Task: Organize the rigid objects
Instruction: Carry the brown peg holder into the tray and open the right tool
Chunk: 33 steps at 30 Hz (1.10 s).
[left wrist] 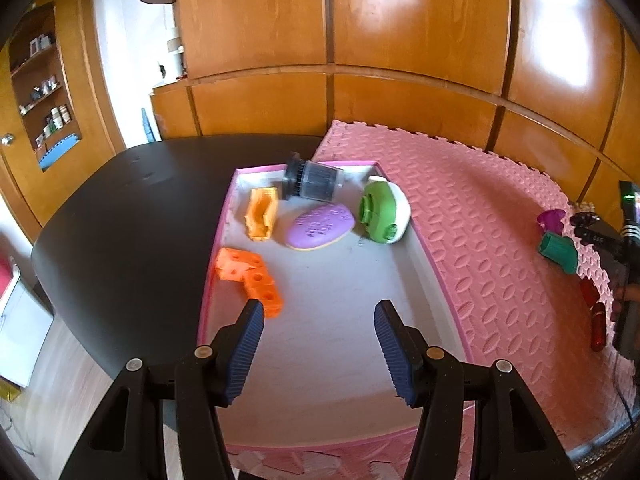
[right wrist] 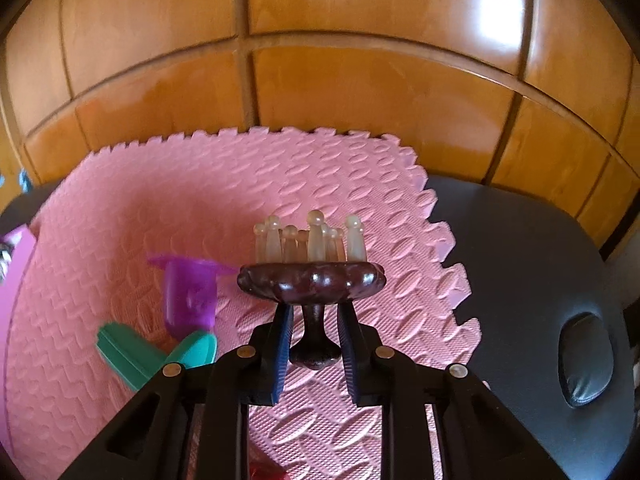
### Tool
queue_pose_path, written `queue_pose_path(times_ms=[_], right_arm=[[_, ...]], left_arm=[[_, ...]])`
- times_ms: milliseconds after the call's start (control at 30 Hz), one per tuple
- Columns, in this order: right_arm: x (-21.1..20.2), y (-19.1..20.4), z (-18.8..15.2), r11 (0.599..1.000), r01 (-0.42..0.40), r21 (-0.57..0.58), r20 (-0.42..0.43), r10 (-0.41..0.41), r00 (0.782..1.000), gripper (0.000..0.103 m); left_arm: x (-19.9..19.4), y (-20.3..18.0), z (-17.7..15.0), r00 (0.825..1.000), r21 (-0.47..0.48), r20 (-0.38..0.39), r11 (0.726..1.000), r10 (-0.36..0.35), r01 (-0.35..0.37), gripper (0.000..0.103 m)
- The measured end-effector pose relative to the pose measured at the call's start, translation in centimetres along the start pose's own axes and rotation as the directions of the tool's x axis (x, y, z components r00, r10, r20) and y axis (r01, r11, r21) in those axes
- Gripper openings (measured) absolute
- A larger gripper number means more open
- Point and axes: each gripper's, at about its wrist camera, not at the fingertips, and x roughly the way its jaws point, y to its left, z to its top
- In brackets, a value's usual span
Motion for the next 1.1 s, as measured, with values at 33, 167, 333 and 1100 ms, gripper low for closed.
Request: queue_pose_path(times_ms=[33,167,333,1100], right_arm=[[-0.7,-0.1,0.3,1.000,-0.004,0.014,0.016,0.004,1.000,0.022],[-3.7,1.1,1.2,1.000,-0.023,0.003,0.078,0.023,0.997,0.022],[-7.8,7.3,0.9,0.976,-0.172,-0.132,0.097,0.185,0.978,0.022],[-4.2,33.4,-6.6,0.727,-0.458,-0.512,-0.295,0.352,0.888,0.022]], left_arm=[[-0.1,0.4,0.0,1.000,-0.009,0.005,1.000,0.004,-0.004,0.058],[-0.3,2.3,0.1,1.000,-0.052,0.013,0.998,0.020,-0.020,0.058],[0.0,4.2,-0.3,1.000,-0.103,0.008,0.994,0.028,-0.027,0.058],[-0.5,8.5,-2.2,1.000,-0.197,0.014,0.980,-0.003,0.006,0.058]])
